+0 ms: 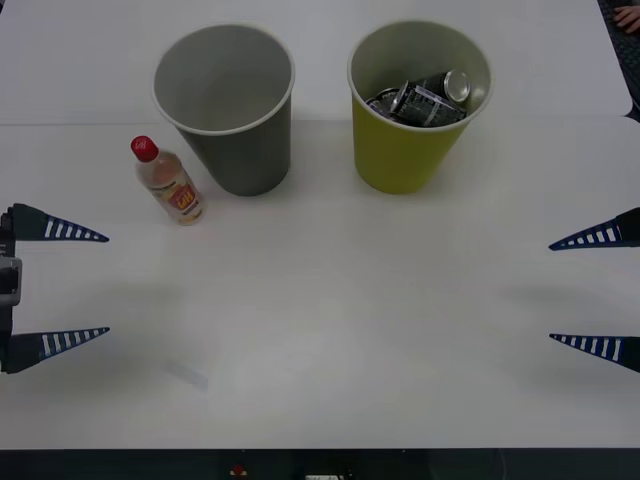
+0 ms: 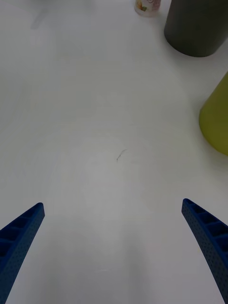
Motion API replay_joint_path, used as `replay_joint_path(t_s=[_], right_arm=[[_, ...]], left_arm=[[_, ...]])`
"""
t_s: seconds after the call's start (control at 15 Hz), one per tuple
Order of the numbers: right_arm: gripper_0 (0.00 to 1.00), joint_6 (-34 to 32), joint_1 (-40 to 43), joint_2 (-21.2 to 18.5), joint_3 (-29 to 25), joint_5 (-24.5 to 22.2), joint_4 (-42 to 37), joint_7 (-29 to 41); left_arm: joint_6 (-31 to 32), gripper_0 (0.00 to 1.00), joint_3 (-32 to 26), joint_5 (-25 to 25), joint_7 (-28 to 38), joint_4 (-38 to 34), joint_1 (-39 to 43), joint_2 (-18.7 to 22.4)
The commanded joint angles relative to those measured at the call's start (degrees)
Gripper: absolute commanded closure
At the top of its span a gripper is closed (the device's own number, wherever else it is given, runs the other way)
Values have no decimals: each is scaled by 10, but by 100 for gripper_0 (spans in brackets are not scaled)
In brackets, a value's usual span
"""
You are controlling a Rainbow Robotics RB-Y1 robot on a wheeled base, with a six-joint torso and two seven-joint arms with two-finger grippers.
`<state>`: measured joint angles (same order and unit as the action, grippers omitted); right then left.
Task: Put the can into the green bin and the plastic bottle into the gray bin
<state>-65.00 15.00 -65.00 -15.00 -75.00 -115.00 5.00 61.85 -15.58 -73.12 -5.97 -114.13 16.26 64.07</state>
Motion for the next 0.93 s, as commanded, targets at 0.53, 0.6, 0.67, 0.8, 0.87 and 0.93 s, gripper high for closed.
replay_joint_path(t_s=[0.53,0.6,0.67,0.8,0.87,0.93], right_arm=[[0,0,0,0,0,0,0,0],[0,0,0,0,0,0,0,0],[0,0,0,0,0,0,0,0],[0,0,0,0,0,0,0,0],[0,0,0,0,0,0,0,0],[0,0,0,0,0,0,0,0]], left_arm=[[-156,0,0,104,40,-22,81,8],[-174,0,0,119,46,-26,94,8],[-194,0,-1,138,50,-30,108,11],[-228,0,0,173,52,-35,136,14],[-248,0,2,192,52,-37,150,17],[-265,0,7,213,47,-40,163,20]])
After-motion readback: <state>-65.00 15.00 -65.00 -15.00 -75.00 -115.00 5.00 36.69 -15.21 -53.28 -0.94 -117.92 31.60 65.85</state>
